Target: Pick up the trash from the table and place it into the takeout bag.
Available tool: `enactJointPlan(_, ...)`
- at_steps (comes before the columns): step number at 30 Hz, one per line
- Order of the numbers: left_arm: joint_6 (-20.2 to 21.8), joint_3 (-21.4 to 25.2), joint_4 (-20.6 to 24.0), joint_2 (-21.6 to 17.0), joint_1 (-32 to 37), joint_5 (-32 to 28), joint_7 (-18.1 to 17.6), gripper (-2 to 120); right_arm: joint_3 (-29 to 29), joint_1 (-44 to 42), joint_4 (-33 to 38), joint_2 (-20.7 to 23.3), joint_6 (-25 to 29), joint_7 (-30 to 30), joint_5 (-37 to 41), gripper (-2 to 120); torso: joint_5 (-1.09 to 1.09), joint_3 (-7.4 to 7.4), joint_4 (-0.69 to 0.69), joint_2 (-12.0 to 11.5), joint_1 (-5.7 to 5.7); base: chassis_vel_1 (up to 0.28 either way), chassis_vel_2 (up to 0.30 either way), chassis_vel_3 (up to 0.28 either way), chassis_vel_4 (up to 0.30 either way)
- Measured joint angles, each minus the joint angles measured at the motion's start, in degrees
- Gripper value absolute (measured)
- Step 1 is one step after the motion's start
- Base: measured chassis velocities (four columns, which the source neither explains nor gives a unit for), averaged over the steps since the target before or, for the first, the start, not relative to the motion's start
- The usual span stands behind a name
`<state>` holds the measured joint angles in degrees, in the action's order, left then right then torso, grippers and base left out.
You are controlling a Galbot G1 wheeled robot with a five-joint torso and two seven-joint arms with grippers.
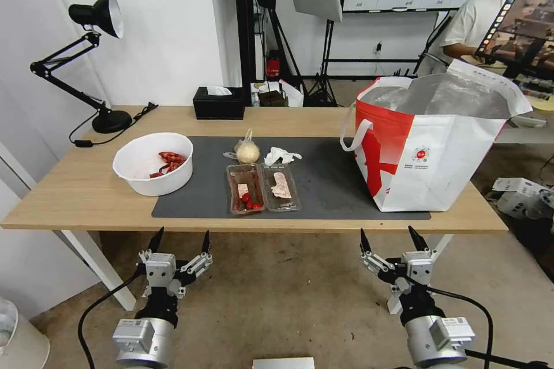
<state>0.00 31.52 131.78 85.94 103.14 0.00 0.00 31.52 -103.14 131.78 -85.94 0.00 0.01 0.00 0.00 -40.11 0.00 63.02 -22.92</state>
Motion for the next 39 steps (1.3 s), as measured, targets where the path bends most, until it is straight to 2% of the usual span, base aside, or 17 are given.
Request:
enactJointPlan(22,0.15,0.00,0.00,-0.15,-0.21,-0.34,-0.24,100,0.01,0.21,0.00,0.41,-0.23,0.00,0.40,100,0.00,0.00,0.00,0.00,0.00,0.000,0.000,0.000,0.000)
enactJointPlan(24,2.33,-0.01,0.43,-1.71,-2.19,-3.17,-2.50,100,0.21,1.68,0.01,2.92,-2.20,0.04,2.74,100,0.00,0.00,0.00,0.00,0.01,0.000,0.000,0.000,0.000)
enactJointPlan(25,2.33,-0.01,0.43,-1.71,-2.19,-3.17,-2.50,100,0.21,1.68,0.01,2.92,-2.20,0.04,2.74,100,0.00,0.00,0.00,0.00,0.01,0.000,0.000,0.000,0.000)
enactJointPlan(27,6.33,-0.05,1.44,-4.56,-5.83,-8.35,-6.73,100,0.71,4.79,0.11,7.79,-6.19,0.26,7.49,100,0.00,0.00,0.00,0.00,0.00,0.000,0.000,0.000,0.000)
enactJointPlan(28,6.33,-0.05,1.44,-4.56,-5.83,-8.35,-6.73,100,0.71,4.79,0.11,7.79,-6.19,0.26,7.49,100,0.00,0.00,0.00,0.00,0.00,0.000,0.000,0.000,0.000)
enactJointPlan(30,9.95,-0.11,2.32,-7.12,-9.08,-13.03,-10.43,100,1.10,7.27,0.30,11.83,-9.45,0.43,11.40,100,0.01,-0.01,0.00,0.00,-0.01,0.000,0.000,0.000,0.000)
enactJointPlan(31,9.95,-0.11,2.32,-7.12,-9.08,-13.03,-10.43,100,1.10,7.27,0.30,11.83,-9.45,0.43,11.40,100,0.01,-0.01,0.00,0.00,-0.01,0.000,0.000,0.000,0.000)
enactJointPlan(34,15.31,-0.20,3.63,-10.92,-13.91,-19.94,-16.05,100,1.71,11.24,0.58,18.14,-14.61,0.73,17.52,100,0.00,-0.01,0.00,0.00,-0.01,0.000,0.000,0.000,0.000)
enactJointPlan(35,15.31,-0.20,3.63,-10.92,-13.91,-19.94,-16.05,100,1.71,11.24,0.58,18.14,-14.61,0.73,17.52,100,0.00,-0.01,0.00,0.00,-0.01,0.000,0.000,0.000,0.000)
enactJointPlan(37,13.49,-1.14,3.17,-12.27,-15.87,-22.77,-16.85,100,2.20,14.46,0.77,23.32,-18.80,0.94,22.53,100,0.01,-0.01,-0.01,0.00,-0.01,0.000,0.000,0.000,0.000)
enactJointPlan(39,12.91,-1.35,2.92,-12.31,-16.00,-22.99,-16.78,100,2.36,15.38,0.82,24.83,-20.01,1.02,23.97,100,0.00,-0.01,0.00,-0.01,-0.01,0.000,0.000,0.000,0.000)
